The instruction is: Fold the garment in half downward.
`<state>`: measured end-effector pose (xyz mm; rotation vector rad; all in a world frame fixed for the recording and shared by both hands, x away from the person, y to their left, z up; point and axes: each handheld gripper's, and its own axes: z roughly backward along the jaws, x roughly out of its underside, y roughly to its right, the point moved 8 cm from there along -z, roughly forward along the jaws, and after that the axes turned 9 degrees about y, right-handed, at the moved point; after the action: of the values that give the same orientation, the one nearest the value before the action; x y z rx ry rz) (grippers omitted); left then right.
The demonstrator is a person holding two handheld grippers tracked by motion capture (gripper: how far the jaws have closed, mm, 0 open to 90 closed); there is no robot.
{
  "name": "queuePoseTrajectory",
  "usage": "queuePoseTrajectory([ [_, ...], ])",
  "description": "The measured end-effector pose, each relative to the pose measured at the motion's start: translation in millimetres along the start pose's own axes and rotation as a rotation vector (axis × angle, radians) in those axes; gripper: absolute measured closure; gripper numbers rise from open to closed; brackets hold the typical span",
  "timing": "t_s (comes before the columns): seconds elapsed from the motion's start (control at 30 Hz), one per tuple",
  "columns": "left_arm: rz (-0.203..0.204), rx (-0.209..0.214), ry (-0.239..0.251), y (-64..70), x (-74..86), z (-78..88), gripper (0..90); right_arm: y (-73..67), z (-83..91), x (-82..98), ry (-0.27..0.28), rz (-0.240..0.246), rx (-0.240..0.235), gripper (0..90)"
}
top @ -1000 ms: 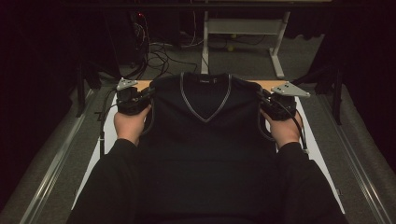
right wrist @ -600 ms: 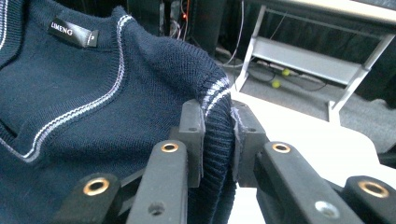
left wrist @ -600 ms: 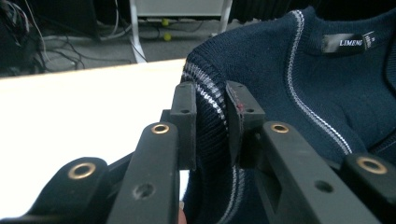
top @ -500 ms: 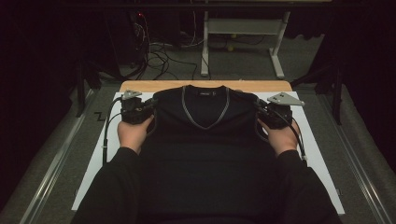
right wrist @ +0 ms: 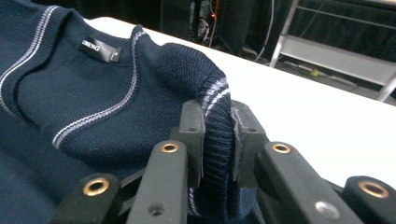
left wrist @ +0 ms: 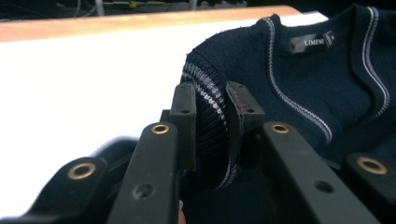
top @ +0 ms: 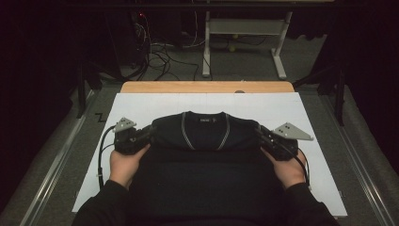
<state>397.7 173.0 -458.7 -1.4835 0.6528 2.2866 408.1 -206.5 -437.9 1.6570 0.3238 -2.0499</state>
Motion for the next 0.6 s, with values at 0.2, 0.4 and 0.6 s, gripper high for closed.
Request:
queuePoseTrajectory([
  [0.2, -0.008, 0.055, -0.009, 14.2, 30.6, 24.7, 71.1, -17.6, 28.6, 17.7, 0.011, 0.001, -0.032, 78.0],
  [0.4, -0.009, 0.084, -0.039, 24.3, 54.7, 43.6, 70.9, -28.3, 52.0, 42.5, 0.001, -0.009, -0.051, 77.9],
  [0.6, -0.016, 0.110, -0.035, 35.1, 61.6, 59.7, 70.8, -31.4, 71.7, 52.4, -0.025, -0.006, -0.071, 77.6],
])
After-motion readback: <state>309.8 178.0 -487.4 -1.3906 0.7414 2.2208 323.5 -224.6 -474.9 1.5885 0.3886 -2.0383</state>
